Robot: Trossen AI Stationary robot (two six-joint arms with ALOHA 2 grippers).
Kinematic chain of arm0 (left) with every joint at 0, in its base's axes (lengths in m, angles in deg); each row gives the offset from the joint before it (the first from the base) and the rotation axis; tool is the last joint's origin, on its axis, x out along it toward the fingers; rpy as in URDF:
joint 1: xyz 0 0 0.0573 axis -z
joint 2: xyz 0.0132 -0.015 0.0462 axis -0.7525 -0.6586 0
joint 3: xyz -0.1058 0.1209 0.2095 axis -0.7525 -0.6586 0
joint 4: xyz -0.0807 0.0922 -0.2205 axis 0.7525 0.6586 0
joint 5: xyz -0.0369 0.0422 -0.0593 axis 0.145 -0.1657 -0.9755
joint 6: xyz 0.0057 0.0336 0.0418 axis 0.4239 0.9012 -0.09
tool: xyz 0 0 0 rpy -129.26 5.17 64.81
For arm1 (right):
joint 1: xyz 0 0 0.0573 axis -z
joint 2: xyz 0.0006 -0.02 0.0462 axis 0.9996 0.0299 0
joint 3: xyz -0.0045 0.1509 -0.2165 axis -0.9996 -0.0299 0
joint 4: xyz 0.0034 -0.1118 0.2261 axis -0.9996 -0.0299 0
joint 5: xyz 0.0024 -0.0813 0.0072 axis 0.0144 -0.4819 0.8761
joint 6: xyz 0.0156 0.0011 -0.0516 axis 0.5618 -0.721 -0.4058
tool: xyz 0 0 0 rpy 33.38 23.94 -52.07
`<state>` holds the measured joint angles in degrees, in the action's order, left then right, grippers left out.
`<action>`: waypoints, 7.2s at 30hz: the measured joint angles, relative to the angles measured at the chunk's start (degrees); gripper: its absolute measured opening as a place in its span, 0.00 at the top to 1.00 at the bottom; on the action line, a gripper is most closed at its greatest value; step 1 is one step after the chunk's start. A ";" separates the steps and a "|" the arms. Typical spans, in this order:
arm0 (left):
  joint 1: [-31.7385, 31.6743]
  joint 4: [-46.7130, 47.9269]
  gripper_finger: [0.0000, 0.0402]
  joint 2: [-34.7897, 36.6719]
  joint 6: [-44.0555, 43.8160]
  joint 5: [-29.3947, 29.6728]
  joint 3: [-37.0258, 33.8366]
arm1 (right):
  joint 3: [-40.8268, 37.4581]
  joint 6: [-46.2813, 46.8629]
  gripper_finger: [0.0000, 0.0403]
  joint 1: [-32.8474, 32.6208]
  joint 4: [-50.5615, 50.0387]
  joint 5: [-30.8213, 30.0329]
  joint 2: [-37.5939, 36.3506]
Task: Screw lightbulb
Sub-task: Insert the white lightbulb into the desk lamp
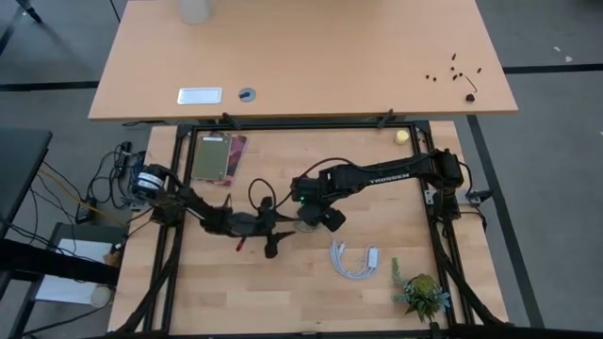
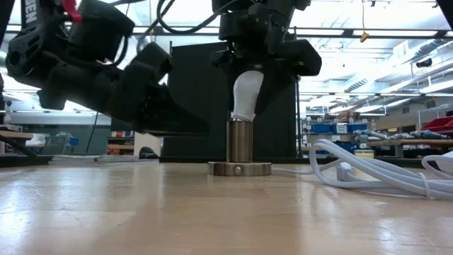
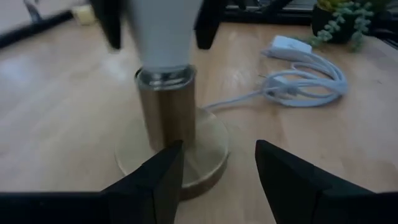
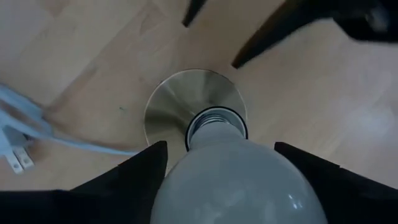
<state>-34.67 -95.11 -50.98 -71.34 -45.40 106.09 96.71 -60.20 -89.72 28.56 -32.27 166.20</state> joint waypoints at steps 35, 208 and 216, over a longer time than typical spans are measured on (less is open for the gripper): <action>-5.82 8.00 0.49 0.00 6.00 -3.88 5.71 | 8.81 9.31 0.35 0.34 -7.78 2.10 -0.01; -10.63 -4.68 0.54 -20.83 3.66 -0.38 21.86 | 5.55 73.07 0.23 1.99 -14.95 -7.77 0.55; -10.63 -4.55 0.54 -20.85 3.88 -0.47 21.84 | 8.17 64.62 0.20 1.94 -15.44 -7.81 0.55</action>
<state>-45.30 -99.66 -71.83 -67.46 -45.87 127.92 104.87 4.43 -87.77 13.12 -40.09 166.74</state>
